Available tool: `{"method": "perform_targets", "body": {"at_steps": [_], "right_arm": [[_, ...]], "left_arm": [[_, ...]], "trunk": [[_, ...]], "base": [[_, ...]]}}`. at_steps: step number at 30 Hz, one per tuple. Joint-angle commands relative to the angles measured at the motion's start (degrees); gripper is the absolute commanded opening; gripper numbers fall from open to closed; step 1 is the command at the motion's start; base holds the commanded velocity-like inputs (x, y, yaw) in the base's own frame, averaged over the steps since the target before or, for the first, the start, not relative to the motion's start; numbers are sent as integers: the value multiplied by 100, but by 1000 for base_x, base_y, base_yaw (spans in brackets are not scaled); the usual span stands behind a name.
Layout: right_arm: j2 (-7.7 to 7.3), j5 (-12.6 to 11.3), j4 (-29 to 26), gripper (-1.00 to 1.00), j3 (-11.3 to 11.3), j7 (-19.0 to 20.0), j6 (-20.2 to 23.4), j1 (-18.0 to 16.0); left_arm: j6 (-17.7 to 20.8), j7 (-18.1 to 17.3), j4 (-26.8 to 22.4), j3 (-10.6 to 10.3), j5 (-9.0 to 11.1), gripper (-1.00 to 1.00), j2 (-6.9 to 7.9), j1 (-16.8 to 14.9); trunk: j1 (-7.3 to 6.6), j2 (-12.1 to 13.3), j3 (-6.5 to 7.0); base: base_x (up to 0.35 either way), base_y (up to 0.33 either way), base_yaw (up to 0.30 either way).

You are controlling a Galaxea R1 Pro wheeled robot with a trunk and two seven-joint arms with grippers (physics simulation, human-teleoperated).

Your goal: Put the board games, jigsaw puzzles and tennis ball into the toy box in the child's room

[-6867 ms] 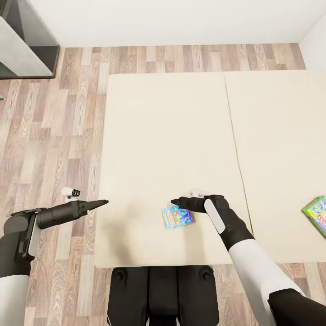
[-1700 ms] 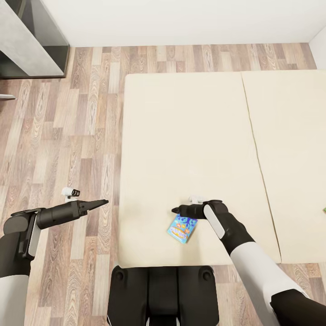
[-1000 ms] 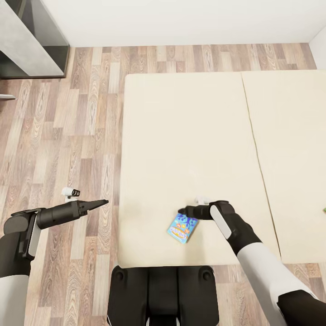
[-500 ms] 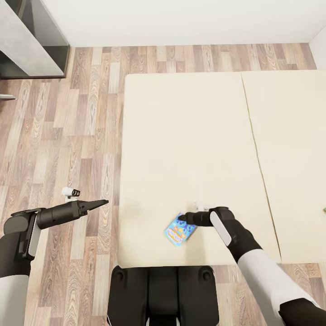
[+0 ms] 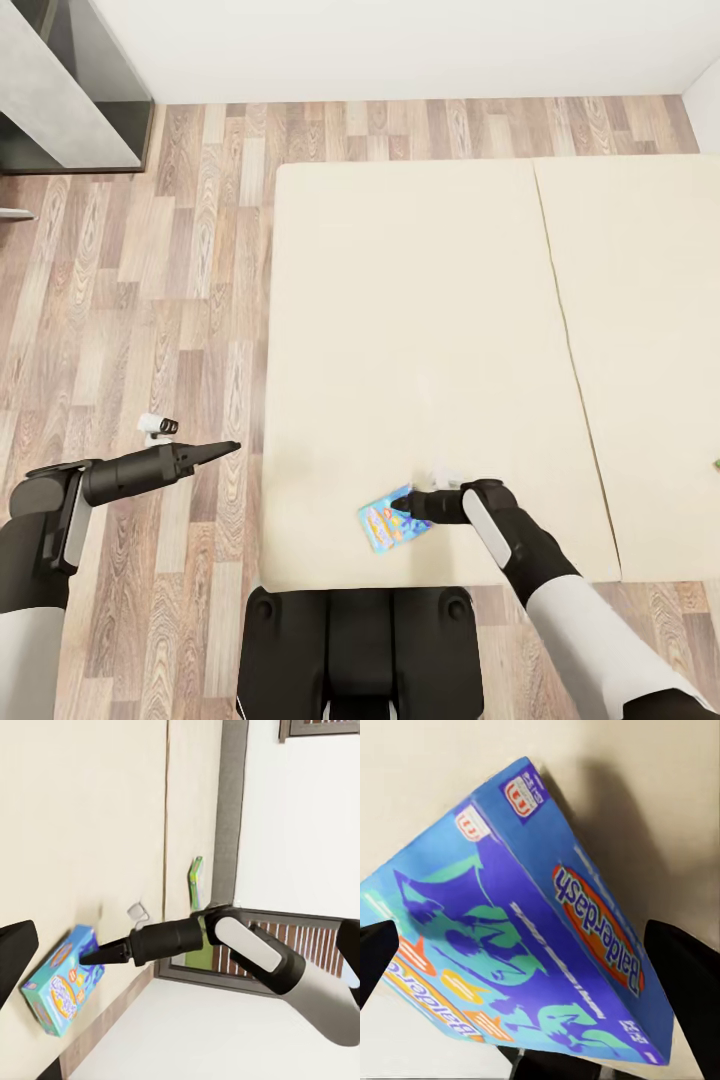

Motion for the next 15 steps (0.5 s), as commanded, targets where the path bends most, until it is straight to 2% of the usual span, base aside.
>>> {"method": "perform_targets", "body": {"at_steps": [1,15], "right_arm": [[-2,73,0,100,10,33,11,22],[-21,20,4,100,4,119,16,103]], "left_arm": [[61,-26,-1,-3,-8,100,-1,-2],[60,-26,-4,-22,-8,100,-13,-2]], "trunk": [[4,-7,-6],[4,-7,-6]], "base": [[0,0,0],[0,0,0]]}}
